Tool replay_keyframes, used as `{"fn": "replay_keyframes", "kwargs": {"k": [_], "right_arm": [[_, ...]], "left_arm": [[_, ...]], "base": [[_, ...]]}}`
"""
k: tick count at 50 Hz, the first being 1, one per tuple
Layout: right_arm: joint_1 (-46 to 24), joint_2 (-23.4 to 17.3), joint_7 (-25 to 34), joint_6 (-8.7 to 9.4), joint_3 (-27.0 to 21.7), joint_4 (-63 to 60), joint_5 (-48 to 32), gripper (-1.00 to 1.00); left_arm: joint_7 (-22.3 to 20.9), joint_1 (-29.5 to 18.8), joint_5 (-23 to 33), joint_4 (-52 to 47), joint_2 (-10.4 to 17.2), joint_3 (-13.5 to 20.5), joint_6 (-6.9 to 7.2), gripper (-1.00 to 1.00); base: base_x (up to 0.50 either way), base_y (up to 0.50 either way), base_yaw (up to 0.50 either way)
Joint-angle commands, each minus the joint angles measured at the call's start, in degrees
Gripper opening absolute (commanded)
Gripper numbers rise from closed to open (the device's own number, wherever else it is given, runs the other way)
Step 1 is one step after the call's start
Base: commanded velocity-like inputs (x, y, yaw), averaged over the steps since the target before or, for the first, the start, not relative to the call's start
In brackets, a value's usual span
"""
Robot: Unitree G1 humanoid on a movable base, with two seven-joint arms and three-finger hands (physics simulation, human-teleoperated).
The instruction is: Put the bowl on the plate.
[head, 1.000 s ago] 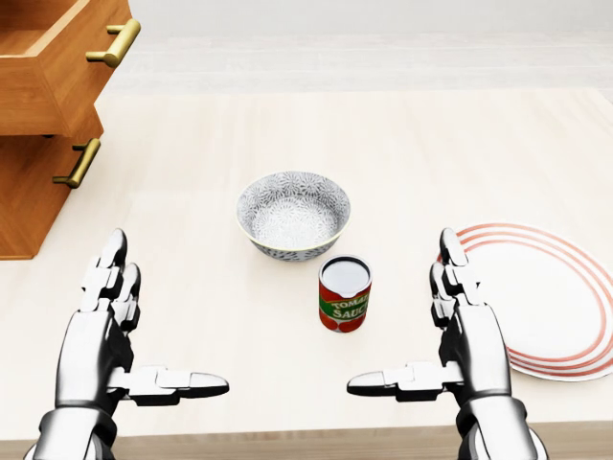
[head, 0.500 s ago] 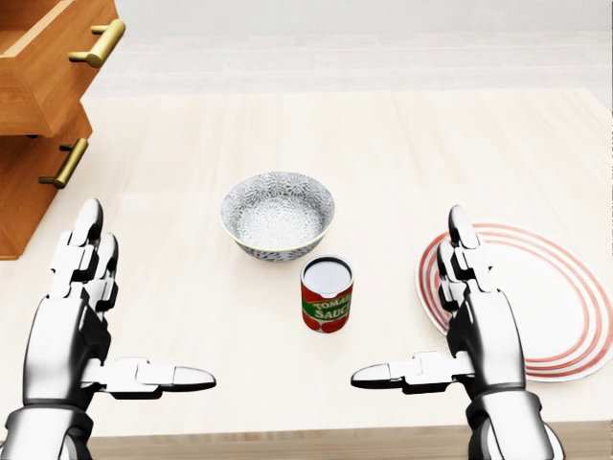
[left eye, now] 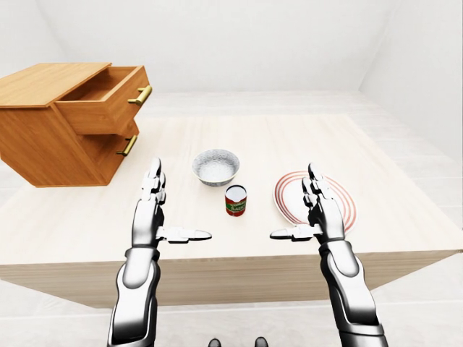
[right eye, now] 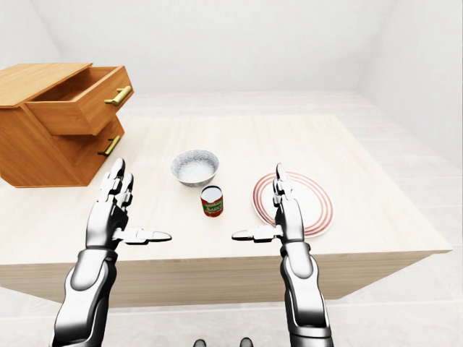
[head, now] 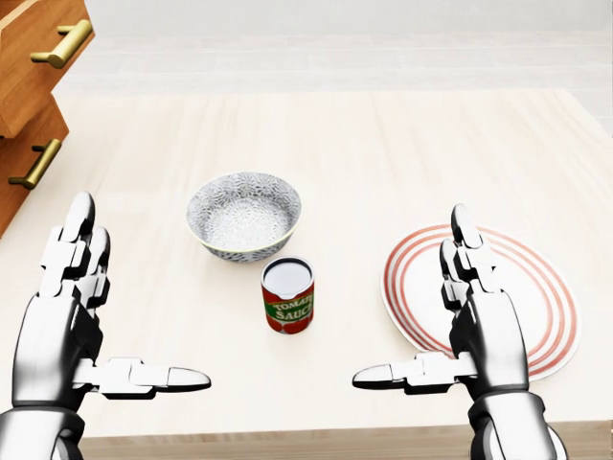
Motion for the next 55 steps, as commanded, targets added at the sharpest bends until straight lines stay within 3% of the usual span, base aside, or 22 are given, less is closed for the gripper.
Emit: {"fn": "replay_keyframes", "kwargs": {"k": [1, 55], "right_arm": [[-0.16, 0.01, -0.03, 0.0, -0.1, -0.35, 0.03, 1.0], [-1.24, -0.24, -0.03, 0.0, -0.24, -0.28, -0.3, 1.0]], "left_arm": [[-0.29, -0.22, 0.58, -0.57, -0.03, -0.08, 0.0, 1.0], [-1.03, -1.58, 1.71, -1.13, 0.22, -0.39, 0.0, 1.0]], "base": [[0.0, -0.14, 0.0], [0.03, -0.14, 0.0]]}}
